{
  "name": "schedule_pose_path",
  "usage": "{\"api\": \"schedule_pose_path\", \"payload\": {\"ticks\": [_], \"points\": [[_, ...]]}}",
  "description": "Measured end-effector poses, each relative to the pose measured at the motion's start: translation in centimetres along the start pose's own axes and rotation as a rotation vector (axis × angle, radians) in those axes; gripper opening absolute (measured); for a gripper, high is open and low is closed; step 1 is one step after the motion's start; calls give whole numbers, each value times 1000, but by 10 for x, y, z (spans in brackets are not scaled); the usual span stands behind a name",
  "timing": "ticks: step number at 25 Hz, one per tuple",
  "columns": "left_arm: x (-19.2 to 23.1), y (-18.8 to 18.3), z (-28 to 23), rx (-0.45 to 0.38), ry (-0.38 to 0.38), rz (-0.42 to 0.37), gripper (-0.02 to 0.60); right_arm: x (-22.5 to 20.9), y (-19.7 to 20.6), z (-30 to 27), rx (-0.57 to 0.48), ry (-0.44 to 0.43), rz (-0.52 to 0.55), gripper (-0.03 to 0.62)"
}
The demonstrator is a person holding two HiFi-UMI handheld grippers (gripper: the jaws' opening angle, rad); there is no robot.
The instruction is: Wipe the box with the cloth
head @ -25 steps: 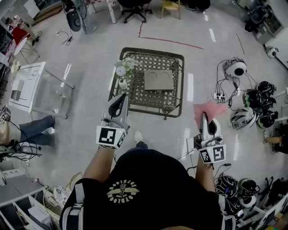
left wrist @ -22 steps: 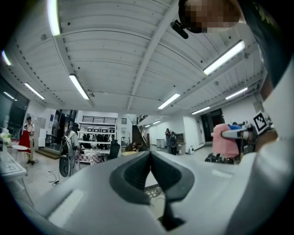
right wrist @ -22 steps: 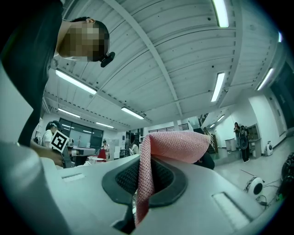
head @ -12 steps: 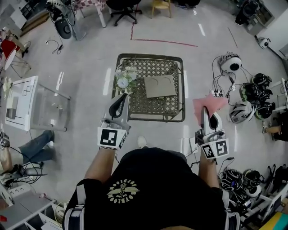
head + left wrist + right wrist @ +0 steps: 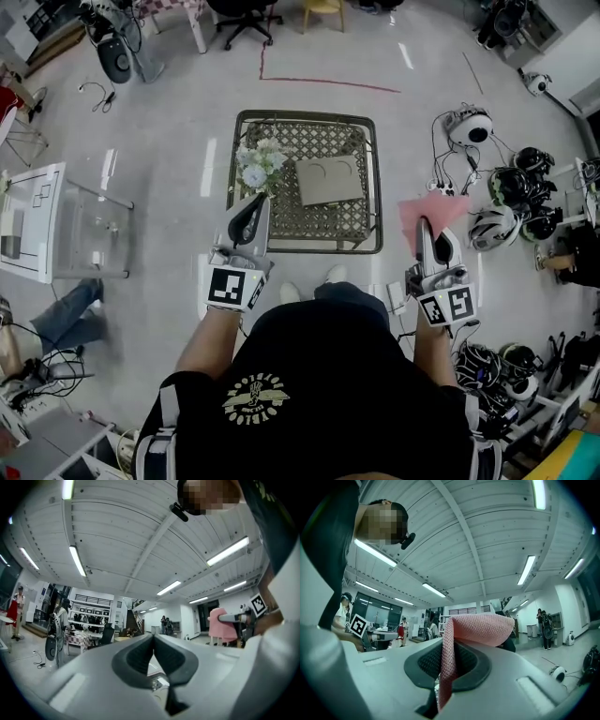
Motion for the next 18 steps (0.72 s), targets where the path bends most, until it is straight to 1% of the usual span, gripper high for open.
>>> {"api": "schedule_pose_path", "payload": {"ticks": [11,15,18], "points": [[11,21,-19,63,-23,21,0,-16,21,-57,14,-76,-42,17],[-3,28,-39,91,-5,34,0,-37,31,-70,35,-94,-54,17],[-16,41,-55,120,0,42,0,-53,47,-78,62,-104,-71,17]]}}
Point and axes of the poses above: the fingertips, and each gripper's own axes: z backward along the fingers, x to its left, y out of its underside, the point moved 4 cm from there along z, backward along the fingers, and after that the axes turned 12 degrees about -y, right-handed, at the moved point
